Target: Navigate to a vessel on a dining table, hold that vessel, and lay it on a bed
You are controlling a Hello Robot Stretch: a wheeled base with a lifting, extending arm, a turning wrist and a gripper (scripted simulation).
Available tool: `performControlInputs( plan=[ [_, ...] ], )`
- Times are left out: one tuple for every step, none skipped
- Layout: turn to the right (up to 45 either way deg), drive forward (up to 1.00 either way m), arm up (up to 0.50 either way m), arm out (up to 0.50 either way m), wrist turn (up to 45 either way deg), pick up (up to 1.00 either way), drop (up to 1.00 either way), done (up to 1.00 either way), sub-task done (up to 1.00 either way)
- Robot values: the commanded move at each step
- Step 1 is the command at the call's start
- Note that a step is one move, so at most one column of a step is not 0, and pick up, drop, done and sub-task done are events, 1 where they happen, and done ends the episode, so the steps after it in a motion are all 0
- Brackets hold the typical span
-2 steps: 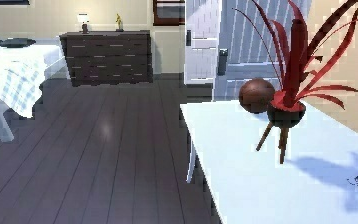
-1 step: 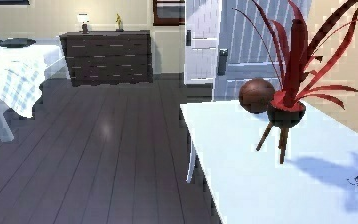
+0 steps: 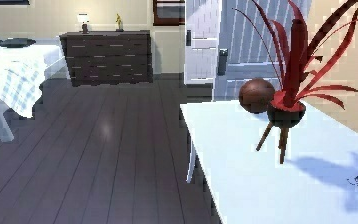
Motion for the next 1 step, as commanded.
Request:
performControlInputs(
  plan=[
    [0.0,0.00,0.00,0.00,45.0,0.00,0.00,0.00,0.00]
  ],
)
